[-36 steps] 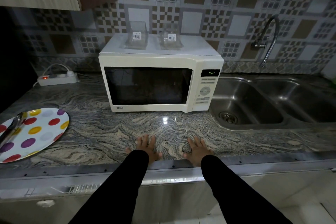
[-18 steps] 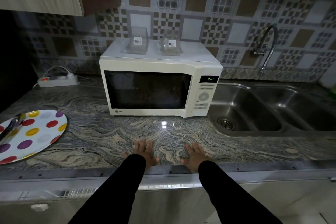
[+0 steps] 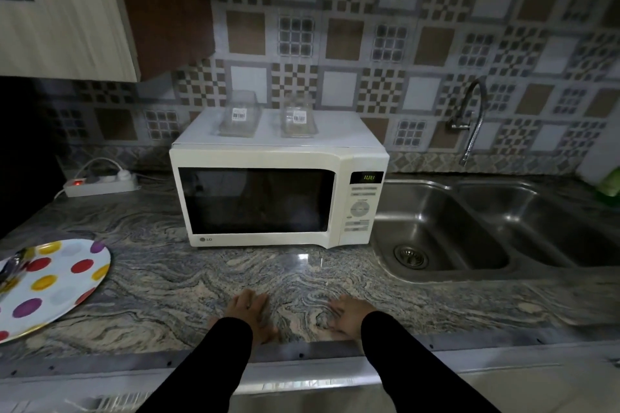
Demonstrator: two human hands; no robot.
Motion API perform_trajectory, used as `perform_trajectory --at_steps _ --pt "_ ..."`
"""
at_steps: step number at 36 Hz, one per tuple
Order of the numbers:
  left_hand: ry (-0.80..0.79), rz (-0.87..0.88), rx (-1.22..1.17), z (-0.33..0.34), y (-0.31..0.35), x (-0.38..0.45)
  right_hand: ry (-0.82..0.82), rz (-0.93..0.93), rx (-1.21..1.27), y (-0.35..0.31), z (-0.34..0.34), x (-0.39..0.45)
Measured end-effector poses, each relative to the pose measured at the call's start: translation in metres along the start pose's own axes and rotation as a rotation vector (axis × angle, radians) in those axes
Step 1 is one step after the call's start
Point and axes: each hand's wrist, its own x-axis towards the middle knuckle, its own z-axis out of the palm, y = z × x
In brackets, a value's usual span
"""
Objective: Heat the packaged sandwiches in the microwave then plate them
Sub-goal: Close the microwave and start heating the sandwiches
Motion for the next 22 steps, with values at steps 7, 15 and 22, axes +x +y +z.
perform_trajectory --at_steps 7,15,22 --pt "-0.011 -0.025 0.007 -0.016 0.009 -0.004 0.094 0.034 -0.021 0.001 -0.011 0.004" --pt "-0.004 -0.076 -0.022 -0.016 0.011 -0.009 0.168 0.073 0.045 0.005 -0.003 0.009" --pt "-0.069 -0.121 0.009 -0.030 0.019 0.010 0.230 0.065 0.022 0.006 -0.018 0.035"
